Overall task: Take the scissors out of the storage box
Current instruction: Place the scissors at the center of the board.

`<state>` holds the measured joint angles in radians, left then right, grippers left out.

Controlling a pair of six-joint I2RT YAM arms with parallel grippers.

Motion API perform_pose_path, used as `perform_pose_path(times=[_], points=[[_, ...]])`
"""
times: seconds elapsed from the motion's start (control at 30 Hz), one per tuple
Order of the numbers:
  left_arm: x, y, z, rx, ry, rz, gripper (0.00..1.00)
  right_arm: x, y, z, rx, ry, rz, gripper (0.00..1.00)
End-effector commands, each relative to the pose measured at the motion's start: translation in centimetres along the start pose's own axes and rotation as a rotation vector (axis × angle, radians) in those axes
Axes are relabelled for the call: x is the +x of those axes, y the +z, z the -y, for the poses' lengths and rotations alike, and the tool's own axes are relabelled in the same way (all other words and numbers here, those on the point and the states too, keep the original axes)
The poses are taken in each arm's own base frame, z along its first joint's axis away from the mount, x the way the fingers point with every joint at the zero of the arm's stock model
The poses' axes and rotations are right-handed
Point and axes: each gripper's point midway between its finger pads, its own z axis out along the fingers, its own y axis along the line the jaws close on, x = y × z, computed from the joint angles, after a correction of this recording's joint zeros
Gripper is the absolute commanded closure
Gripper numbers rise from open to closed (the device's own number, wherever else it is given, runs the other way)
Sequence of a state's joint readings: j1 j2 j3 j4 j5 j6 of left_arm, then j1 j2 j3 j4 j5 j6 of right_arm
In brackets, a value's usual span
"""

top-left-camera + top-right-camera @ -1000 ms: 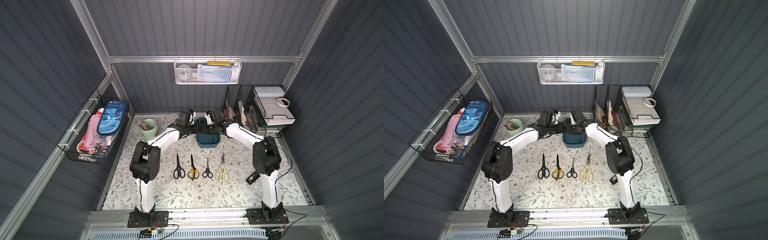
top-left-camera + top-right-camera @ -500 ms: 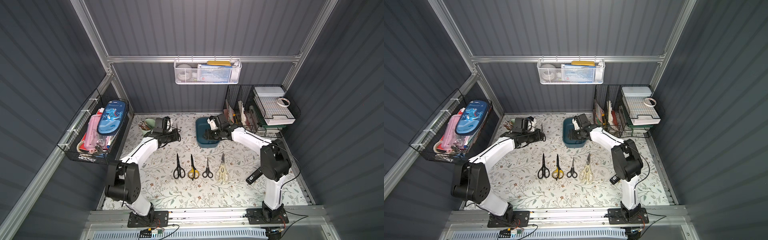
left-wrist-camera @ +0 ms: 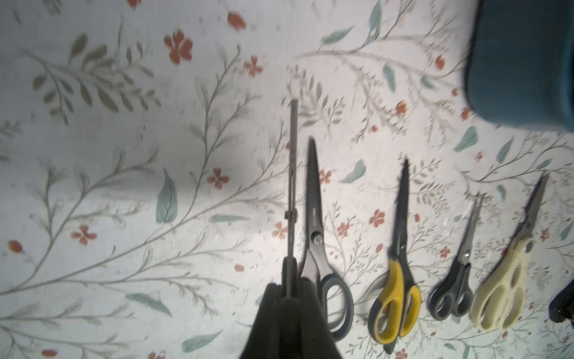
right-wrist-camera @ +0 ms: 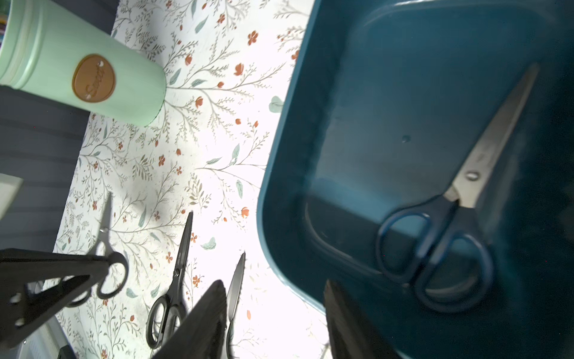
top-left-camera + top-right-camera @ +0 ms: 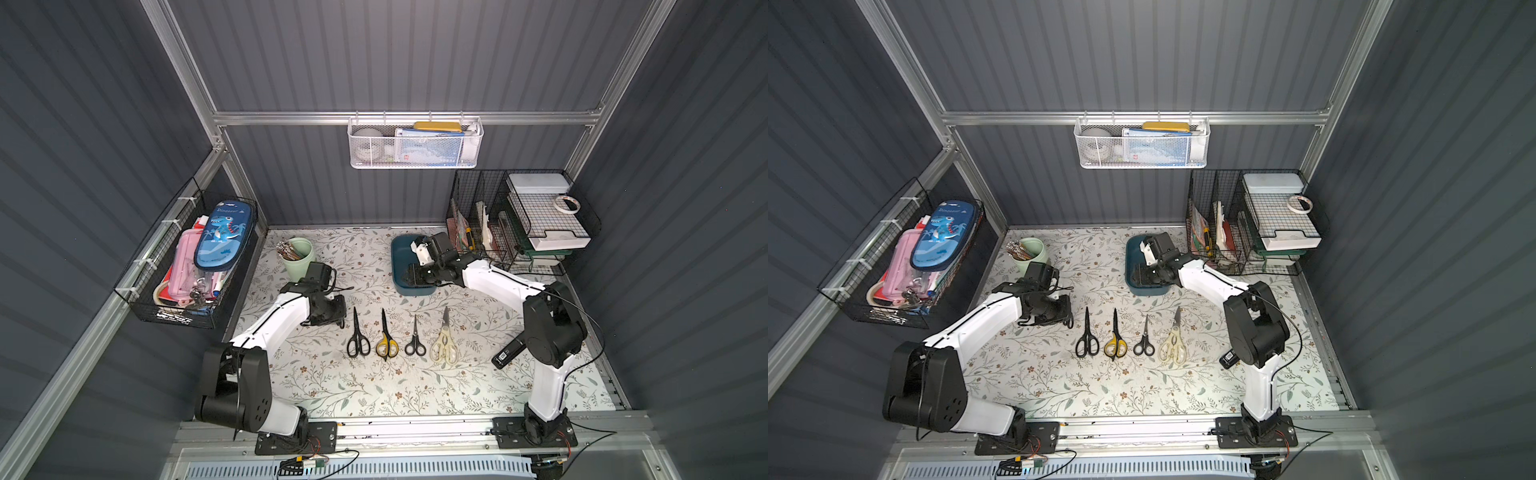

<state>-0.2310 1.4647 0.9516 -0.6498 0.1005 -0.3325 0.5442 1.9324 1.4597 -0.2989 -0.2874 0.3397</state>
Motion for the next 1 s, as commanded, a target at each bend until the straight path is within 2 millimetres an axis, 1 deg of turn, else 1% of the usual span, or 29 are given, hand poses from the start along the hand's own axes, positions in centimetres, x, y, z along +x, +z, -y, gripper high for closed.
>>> perform_pose_path(times=[0.0,0.07,0.13,0.2,0.4,0.7,0.77,0.83,0.97], points=[[1.2,-0.3,-0.4,-0.016,-0.014,-0.045,0.89,0.3,0.3,-1.7,-0.039,-0.033,0.005,0.45],[1.7,-0.1,-0.7,-0.033,-0.016,-0.079,0.89,0.6,0.7,-2.0,-0.042,-0.041,-0.007,0.45],[2.1,-0.2,-1.6,-0.088,-0.001,-0.112,0.89,0.8,0.8,-2.3,-0.046,-0.047,-0.011,0.45],[1.9,-0.4,-1.2,-0.068,0.009,-0.117,0.88,0.6,0.8,-2.4,-0.049,-0.052,-0.003,0.46],[3.2,1.2,-1.4,-0.059,0.014,-0.193,0.88,0.3,0.9,-2.6,-0.052,-0.052,0.013,0.45],[4.3,2.2,-2.0,-0.077,0.002,-0.235,0.87,-0.3,0.9,-2.9,-0.061,-0.056,0.024,0.45],[4.4,2.1,-2.1,-0.08,0.001,-0.239,0.85,-0.4,1.0,-2.9,-0.064,-0.057,0.021,0.45],[4.7,2.2,-2.4,-0.091,-0.002,-0.251,0.82,-0.4,1.0,-3.0,-0.063,-0.059,0.021,0.45],[5.1,2.9,-2.7,-0.107,-0.013,-0.277,0.8,-0.5,0.8,-3.0,-0.061,-0.06,0.026,0.45]])
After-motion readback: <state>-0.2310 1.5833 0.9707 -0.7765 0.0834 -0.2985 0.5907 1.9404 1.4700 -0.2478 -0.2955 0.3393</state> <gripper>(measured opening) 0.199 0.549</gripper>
